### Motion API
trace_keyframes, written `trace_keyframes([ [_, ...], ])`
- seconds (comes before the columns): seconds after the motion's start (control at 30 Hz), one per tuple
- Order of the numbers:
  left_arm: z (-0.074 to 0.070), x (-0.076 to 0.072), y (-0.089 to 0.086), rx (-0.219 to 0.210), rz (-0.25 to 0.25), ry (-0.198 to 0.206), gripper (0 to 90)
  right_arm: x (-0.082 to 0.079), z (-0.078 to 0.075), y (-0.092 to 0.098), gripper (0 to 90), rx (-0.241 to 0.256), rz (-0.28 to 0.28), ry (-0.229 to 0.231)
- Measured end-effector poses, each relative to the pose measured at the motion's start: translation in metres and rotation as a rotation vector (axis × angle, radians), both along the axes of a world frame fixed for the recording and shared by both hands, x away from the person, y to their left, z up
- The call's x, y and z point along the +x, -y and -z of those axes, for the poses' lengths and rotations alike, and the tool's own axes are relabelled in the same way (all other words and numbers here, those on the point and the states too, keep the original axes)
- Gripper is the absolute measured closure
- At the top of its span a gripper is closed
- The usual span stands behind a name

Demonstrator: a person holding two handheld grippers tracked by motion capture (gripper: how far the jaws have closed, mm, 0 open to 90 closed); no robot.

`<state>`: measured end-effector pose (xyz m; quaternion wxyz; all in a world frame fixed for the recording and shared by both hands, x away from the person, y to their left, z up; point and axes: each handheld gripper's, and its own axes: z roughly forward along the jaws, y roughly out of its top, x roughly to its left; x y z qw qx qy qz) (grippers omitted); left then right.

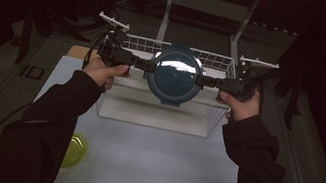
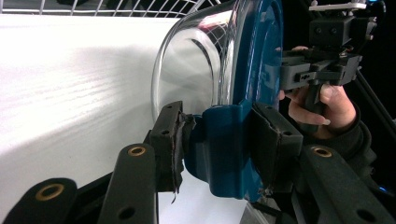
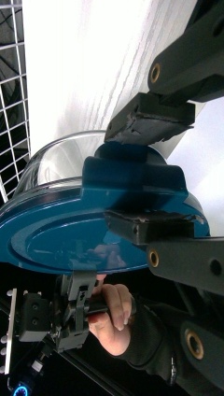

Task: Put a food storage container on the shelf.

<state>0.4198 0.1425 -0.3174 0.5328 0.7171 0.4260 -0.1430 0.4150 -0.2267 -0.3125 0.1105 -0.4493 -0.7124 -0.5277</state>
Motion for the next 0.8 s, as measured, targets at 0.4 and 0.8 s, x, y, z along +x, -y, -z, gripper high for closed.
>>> trace_keyframes([
  [0.4, 0.002, 0.020, -0.001, -0.016, -0.037, -0.019, 55.6, 0.015, -0.003, -0.002, 56.1, 0.000, 0.040, -0.042],
  [0.8, 0.012, 0.036, -0.003, -0.052, -0.092, -0.068, 54.1, 0.031, -0.002, -0.005, 54.4, 0.016, 0.086, -0.134],
])
